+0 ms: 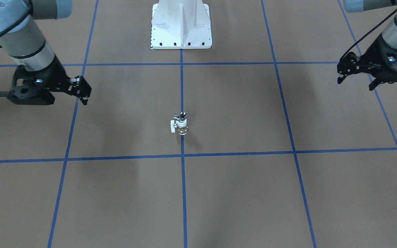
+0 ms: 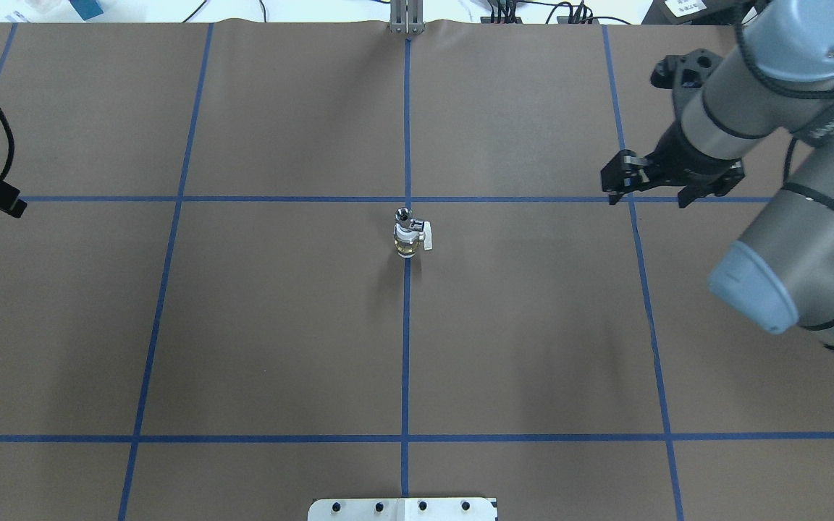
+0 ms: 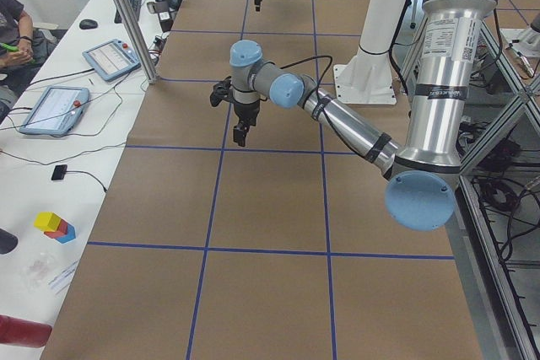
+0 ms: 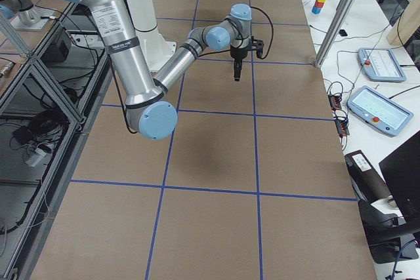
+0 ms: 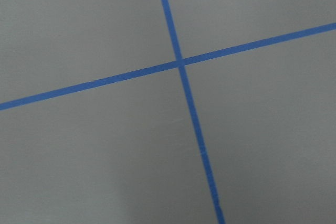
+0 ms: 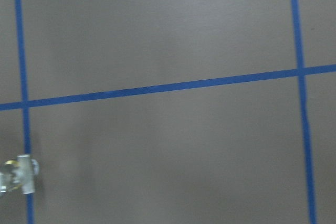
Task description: Assemble PPR valve and pipe with both arms
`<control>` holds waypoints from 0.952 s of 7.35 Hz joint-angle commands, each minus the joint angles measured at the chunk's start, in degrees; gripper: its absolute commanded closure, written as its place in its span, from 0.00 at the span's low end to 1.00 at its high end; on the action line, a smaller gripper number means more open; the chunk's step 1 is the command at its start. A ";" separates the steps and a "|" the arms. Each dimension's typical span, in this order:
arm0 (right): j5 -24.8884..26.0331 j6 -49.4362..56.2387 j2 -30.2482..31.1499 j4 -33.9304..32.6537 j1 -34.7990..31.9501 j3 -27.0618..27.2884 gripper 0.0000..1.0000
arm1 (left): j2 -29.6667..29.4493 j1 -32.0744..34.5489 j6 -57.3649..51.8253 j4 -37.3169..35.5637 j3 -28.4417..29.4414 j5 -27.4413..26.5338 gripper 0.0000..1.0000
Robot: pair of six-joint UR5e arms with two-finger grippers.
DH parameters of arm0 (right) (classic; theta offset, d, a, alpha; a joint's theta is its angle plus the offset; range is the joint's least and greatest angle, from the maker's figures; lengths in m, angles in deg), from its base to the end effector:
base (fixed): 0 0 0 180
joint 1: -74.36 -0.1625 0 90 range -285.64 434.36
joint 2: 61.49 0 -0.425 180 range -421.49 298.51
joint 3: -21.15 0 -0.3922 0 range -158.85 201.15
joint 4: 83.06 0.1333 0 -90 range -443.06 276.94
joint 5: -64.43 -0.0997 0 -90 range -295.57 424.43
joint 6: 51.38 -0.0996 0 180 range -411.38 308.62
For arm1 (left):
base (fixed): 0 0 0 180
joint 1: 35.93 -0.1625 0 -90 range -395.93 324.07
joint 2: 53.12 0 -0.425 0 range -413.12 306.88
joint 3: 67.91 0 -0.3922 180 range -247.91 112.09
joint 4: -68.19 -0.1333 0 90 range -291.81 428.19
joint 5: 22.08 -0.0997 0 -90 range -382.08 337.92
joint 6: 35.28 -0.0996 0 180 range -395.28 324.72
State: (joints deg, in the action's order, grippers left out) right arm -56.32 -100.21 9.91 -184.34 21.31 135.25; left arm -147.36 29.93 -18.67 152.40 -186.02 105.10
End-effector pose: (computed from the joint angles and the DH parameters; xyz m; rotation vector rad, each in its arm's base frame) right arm -0.2669 -0.4918 0.3204 0.0360 -0.7467 0.0505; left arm 0.1326 -0.4747 0.4029 0.1977 0.7547 0.2751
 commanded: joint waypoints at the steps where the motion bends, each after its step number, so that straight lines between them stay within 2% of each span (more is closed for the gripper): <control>1: -4.14 20.26 10.30 0.03 -11.14 -0.02 0.00 | 2.91 6.28 -9.37 -0.01 2.43 4.01 0.01; 3: -9.75 36.19 15.23 2.47 -21.34 -6.40 0.00 | 3.36 10.60 -15.36 0.25 6.83 6.32 0.01; 5: -15.11 38.11 19.90 15.97 -28.39 -16.32 0.00 | 4.23 11.93 -15.38 0.17 7.72 6.33 0.01; 6: -15.48 38.37 20.79 19.25 -30.51 -17.15 0.00 | 5.02 11.84 -15.38 0.42 8.77 6.24 0.01; 7: -15.23 37.77 21.06 19.45 -30.53 -16.55 0.00 | 5.20 12.19 -15.46 1.30 10.78 6.33 0.01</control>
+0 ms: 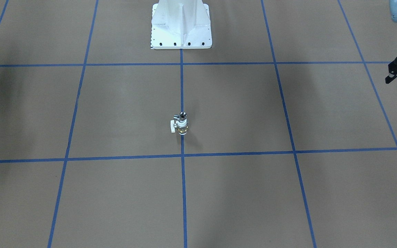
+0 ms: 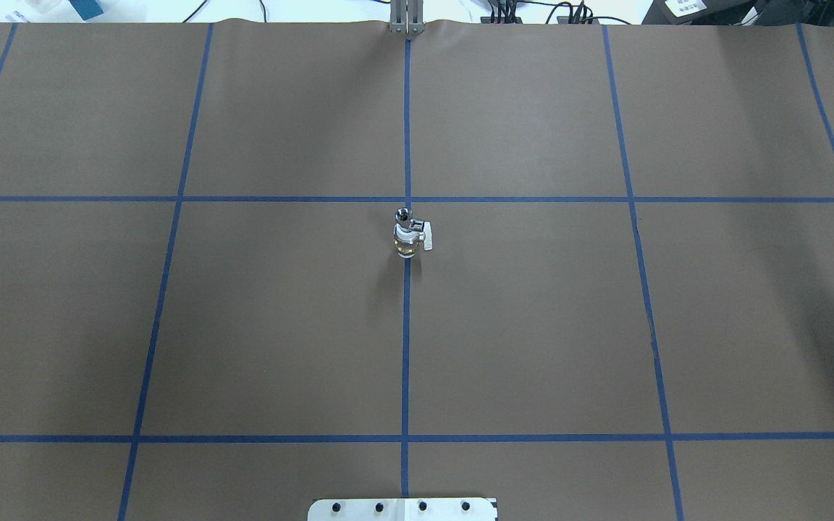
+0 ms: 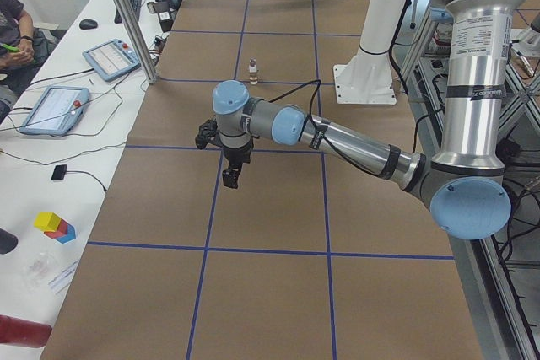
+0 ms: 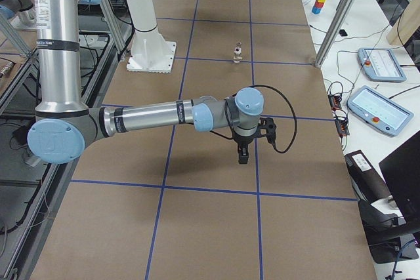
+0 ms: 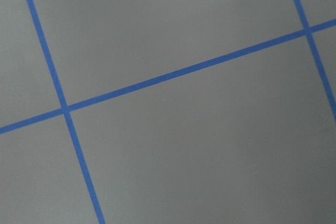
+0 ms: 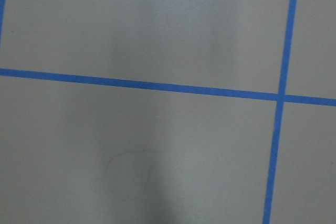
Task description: Assemble PPR valve and pipe with both arms
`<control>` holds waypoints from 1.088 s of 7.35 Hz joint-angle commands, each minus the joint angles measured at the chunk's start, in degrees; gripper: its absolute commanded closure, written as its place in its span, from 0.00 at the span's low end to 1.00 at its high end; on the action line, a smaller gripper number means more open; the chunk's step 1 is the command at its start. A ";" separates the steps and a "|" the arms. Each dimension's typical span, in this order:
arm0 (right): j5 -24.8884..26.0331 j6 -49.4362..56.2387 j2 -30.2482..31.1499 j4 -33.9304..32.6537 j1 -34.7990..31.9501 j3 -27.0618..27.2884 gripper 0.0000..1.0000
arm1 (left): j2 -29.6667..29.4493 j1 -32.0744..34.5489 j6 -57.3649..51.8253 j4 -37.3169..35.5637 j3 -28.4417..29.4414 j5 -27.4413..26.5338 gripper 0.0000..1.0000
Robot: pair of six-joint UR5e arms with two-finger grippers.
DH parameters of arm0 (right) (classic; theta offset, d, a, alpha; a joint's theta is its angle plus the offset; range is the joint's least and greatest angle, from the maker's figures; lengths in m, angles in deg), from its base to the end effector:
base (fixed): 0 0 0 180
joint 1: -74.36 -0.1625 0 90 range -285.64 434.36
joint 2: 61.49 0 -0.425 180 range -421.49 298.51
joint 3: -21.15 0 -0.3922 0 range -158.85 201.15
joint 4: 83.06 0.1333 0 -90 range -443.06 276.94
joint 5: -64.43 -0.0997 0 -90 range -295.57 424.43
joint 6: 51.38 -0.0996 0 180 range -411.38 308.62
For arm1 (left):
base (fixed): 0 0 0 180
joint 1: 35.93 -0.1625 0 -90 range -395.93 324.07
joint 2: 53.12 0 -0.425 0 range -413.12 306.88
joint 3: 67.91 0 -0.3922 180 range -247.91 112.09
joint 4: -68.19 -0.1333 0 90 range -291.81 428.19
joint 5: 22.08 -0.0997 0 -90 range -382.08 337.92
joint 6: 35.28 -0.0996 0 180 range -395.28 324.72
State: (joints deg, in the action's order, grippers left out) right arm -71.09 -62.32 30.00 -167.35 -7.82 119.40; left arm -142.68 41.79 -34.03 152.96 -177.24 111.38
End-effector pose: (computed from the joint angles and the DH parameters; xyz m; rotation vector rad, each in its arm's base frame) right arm -0.0051 -0.4947 0.5878 0.0743 -0.8140 -0.0351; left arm 0.0392 -0.4845 0.5072 0.1368 0.7786 0.2728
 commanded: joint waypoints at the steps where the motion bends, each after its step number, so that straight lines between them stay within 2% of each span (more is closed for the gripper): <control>1: -0.72 -0.65 0.28 2.38 -1.32 -0.61 0.00 | 1.57 0.50 -0.11 1.01 2.28 0.14 0.01; 3: -2.39 -3.02 -1.31 1.06 -1.14 0.79 0.00 | 1.84 3.21 0.06 1.89 2.98 2.05 0.01; 4: -1.43 -2.94 -3.58 -2.68 0.16 0.89 0.00 | 1.84 4.97 0.59 1.55 2.90 6.77 0.01; 5: -0.20 -2.42 -4.73 -5.50 0.61 0.97 0.00 | 1.84 5.33 0.68 1.37 2.89 7.25 0.01; 7: 4.10 -2.24 -3.78 -5.80 0.70 2.29 0.00 | 1.14 5.34 5.50 1.19 3.25 7.52 0.01; 8: 4.12 -2.07 -2.82 -5.80 0.70 2.47 0.00 | 1.66 5.43 5.43 1.36 2.81 7.26 0.01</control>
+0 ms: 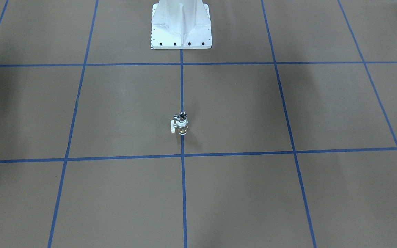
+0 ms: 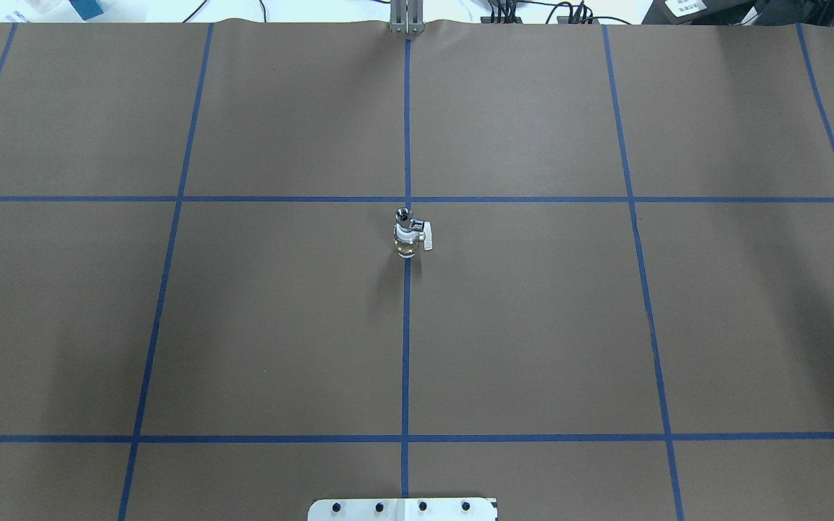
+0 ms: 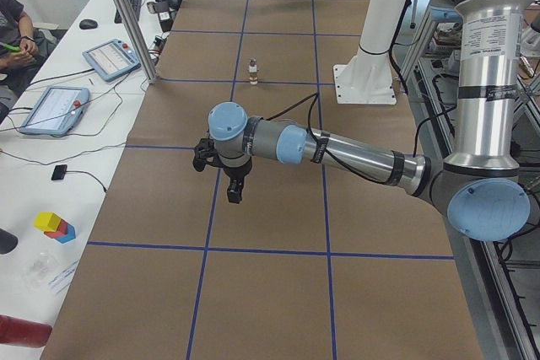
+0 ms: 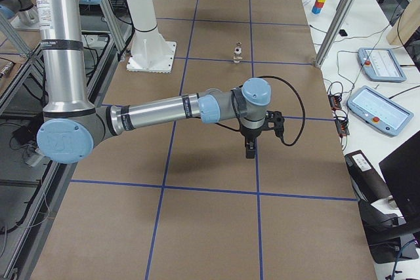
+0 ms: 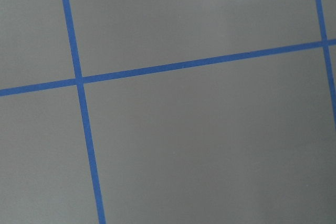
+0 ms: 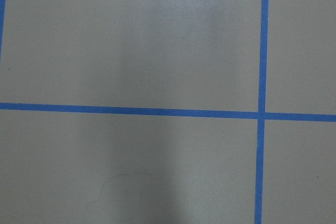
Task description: Assemble PPR valve and pipe with both arms
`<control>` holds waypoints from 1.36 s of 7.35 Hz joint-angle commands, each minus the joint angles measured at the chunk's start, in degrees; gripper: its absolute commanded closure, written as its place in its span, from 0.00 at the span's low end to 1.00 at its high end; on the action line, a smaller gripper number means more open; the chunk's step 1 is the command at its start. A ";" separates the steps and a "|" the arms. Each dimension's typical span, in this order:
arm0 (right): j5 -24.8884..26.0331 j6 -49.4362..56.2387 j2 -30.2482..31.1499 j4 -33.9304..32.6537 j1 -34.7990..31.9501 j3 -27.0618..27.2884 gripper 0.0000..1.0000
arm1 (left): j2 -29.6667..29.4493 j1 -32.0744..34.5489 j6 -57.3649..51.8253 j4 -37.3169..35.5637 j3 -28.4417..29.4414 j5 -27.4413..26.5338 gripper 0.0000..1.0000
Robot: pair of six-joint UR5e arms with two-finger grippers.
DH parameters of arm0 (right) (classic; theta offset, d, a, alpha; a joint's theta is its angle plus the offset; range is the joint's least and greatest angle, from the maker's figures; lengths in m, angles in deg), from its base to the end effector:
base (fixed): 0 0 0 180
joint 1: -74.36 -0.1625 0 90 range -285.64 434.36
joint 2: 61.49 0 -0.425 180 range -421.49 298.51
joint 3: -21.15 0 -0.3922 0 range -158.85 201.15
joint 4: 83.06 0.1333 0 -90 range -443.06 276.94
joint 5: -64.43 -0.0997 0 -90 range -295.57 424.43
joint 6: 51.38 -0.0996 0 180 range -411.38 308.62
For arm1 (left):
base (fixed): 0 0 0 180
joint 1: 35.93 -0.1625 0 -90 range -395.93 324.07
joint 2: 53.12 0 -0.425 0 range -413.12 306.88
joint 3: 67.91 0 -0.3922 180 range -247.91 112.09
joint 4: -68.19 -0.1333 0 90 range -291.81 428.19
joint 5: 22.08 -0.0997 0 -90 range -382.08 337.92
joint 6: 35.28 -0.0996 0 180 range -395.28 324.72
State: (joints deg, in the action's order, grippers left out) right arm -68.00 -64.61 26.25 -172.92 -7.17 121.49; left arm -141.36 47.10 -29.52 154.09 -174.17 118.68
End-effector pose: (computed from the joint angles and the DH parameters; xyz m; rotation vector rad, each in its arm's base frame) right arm -0.0102 -0.5171 0.5513 0.0695 -0.7639 -0.0034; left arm 0.0020 -0.4794 0.5331 0.0705 0.8969 0.1001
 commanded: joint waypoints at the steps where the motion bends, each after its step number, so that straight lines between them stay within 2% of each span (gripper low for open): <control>1: 0.59 0.40 2.42 -0.14 0.05 1.60 0.00 | 0.43 0.12 1.27 0.14 0.17 -0.22 0.01; 3: 0.06 2.59 5.85 -0.14 0.05 7.39 0.00 | 1.13 0.21 0.92 0.23 -0.26 0.04 0.00; 8: 0.33 2.33 8.67 0.47 0.05 8.64 0.00 | 1.93 0.29 1.36 0.23 -3.33 -0.31 0.00; 10: 0.33 2.07 8.85 0.47 0.05 9.08 0.00 | 2.46 0.29 1.09 0.23 -2.55 -0.31 0.00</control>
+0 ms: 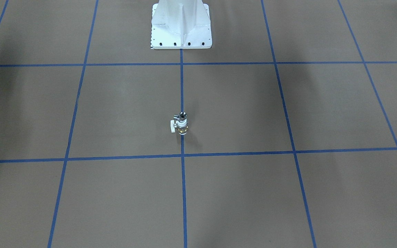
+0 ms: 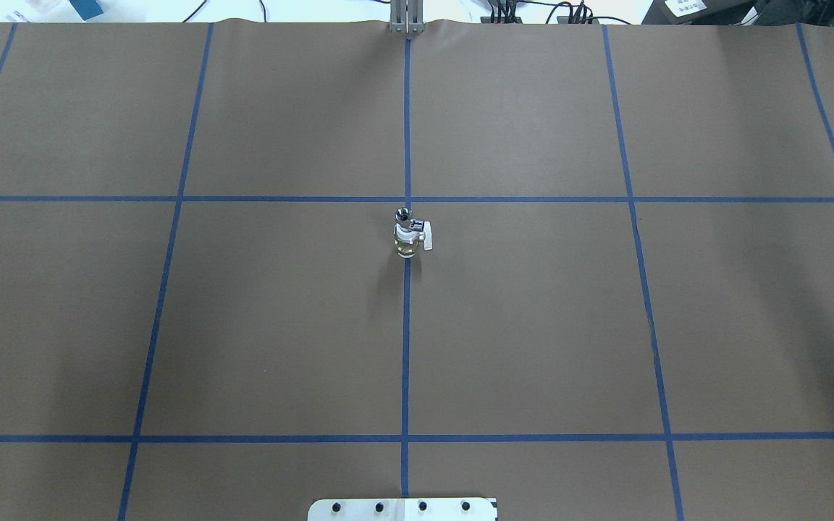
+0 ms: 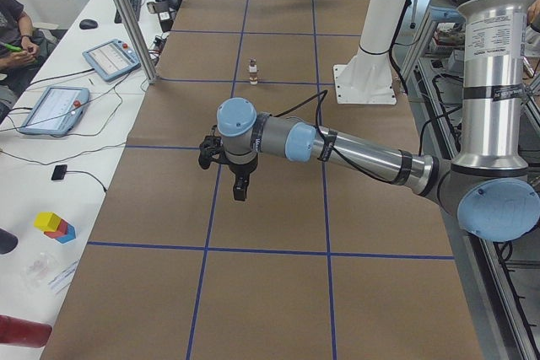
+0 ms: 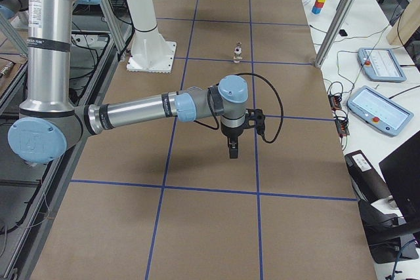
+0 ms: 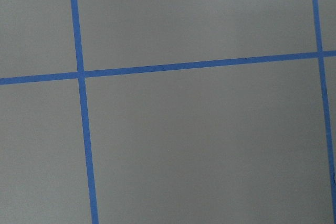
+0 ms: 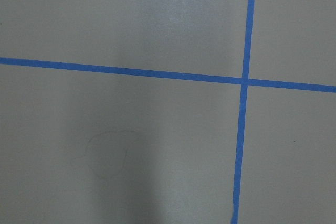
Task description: Assemble PPR valve and pipe with both arms
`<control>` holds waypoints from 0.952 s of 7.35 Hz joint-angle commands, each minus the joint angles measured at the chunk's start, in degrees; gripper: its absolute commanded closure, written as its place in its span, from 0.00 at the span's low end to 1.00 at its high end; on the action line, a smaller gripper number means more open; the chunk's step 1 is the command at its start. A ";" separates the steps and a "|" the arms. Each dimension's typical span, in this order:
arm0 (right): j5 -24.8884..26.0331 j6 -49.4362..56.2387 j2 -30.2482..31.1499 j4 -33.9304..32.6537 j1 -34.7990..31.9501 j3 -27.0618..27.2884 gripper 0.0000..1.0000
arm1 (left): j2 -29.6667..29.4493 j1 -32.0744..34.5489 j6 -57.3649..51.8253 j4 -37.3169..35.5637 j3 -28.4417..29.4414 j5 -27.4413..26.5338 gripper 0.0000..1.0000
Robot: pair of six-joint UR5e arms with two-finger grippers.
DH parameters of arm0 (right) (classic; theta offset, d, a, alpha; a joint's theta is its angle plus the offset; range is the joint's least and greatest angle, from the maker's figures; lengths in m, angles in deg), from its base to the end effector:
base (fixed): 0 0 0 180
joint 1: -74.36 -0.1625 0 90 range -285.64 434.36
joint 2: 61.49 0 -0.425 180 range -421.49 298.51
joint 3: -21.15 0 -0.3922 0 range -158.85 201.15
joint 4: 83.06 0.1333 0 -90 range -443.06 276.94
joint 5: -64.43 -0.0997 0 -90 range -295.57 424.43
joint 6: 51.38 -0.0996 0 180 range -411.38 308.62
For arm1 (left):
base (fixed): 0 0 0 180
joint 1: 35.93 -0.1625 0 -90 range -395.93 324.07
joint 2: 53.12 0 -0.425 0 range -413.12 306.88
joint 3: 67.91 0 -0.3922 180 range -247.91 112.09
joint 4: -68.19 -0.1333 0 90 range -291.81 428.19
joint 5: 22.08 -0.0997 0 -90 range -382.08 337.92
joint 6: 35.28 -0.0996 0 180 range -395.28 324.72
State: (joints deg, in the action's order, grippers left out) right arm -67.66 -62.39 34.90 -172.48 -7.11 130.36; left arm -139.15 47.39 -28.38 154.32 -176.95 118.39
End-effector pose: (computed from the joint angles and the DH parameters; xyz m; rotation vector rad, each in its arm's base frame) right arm -0.0008 -0.4541 0.5466 0.0959 -0.7583 -0.0447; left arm -0.0027 -0.4629 0.5273 0.0776 0.8934 0.0825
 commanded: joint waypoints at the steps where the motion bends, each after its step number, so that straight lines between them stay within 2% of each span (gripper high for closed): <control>1: -0.01 -0.15 0.20 0.04 0.00 0.12 0.00 | 0.24 0.00 0.21 0.00 -0.29 0.07 0.00; 7: 0.25 -0.07 0.90 -0.05 0.00 0.12 0.00 | 0.42 0.70 0.21 0.00 -0.64 0.07 0.00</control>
State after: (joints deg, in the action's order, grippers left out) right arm -67.53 -62.46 35.54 -172.53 -7.11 130.42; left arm -138.75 47.97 -28.16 154.32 -177.61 118.46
